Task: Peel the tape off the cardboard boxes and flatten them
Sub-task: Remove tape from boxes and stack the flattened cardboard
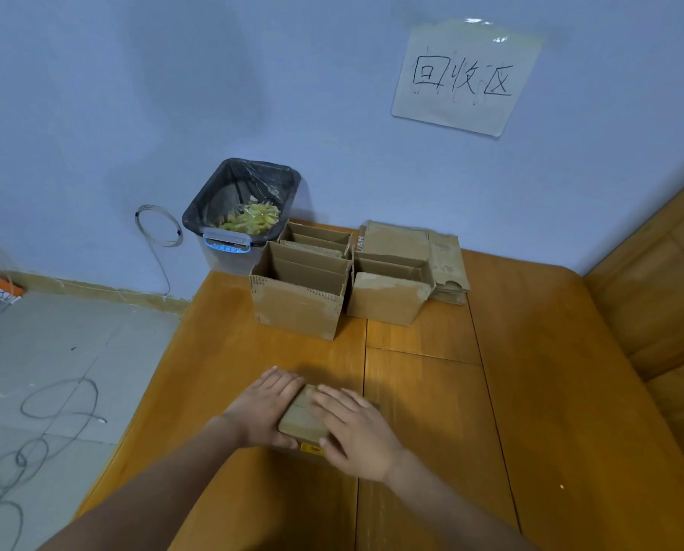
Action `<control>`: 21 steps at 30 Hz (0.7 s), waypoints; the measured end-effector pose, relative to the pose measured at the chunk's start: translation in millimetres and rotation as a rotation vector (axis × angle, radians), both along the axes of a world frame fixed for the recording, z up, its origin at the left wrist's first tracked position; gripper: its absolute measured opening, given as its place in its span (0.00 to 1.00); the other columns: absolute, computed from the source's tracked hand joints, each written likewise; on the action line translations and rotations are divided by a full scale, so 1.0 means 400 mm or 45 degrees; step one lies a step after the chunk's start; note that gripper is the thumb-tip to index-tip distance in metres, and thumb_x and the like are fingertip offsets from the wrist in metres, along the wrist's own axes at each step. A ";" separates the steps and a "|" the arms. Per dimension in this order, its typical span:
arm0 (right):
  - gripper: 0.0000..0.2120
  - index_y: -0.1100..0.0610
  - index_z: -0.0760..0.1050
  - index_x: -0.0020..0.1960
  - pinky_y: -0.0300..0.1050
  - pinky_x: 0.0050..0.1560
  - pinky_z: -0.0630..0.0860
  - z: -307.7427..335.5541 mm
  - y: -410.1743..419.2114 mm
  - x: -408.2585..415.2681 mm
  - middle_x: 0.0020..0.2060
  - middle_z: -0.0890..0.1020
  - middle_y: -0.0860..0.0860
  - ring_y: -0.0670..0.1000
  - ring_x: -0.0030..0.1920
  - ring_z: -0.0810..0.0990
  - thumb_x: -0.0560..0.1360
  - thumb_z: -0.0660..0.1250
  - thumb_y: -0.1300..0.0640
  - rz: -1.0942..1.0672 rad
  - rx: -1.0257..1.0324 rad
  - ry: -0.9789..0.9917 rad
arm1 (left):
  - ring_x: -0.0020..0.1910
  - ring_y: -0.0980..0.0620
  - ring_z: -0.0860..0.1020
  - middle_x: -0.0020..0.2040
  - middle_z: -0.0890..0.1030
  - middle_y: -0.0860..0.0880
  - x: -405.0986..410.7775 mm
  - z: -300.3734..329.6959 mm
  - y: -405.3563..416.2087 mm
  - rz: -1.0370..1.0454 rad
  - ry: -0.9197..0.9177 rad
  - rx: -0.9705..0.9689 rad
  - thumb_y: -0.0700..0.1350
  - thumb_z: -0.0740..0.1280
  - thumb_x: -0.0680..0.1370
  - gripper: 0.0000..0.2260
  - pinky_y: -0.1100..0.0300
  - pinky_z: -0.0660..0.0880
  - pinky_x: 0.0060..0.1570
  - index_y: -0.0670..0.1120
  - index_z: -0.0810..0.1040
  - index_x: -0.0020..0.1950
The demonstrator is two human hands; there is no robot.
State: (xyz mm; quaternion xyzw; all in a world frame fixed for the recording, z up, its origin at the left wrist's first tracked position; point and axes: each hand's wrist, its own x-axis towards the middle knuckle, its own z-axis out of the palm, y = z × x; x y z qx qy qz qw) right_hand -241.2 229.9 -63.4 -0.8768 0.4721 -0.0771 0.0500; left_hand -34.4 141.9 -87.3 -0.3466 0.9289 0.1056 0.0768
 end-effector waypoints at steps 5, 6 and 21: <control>0.31 0.53 0.45 0.79 0.51 0.72 0.29 -0.038 -0.018 0.021 0.77 0.42 0.46 0.44 0.75 0.33 0.81 0.51 0.44 0.068 0.252 0.213 | 0.77 0.54 0.52 0.76 0.57 0.50 0.004 -0.006 0.002 0.023 0.059 0.019 0.69 0.65 0.70 0.47 0.61 0.30 0.70 0.45 0.52 0.78; 0.31 0.53 0.44 0.79 0.52 0.73 0.29 -0.040 -0.016 0.012 0.77 0.42 0.46 0.44 0.75 0.33 0.81 0.50 0.44 0.080 0.251 0.245 | 0.77 0.54 0.51 0.76 0.57 0.50 0.005 -0.007 0.002 0.022 0.048 0.015 0.69 0.65 0.70 0.47 0.61 0.30 0.70 0.45 0.51 0.78; 0.29 0.53 0.60 0.76 0.56 0.72 0.62 -0.071 0.050 -0.094 0.75 0.63 0.48 0.49 0.75 0.59 0.77 0.55 0.43 0.049 0.023 0.301 | 0.75 0.53 0.55 0.74 0.60 0.49 0.011 -0.010 -0.003 0.032 0.086 0.032 0.69 0.66 0.69 0.46 0.58 0.36 0.73 0.46 0.53 0.77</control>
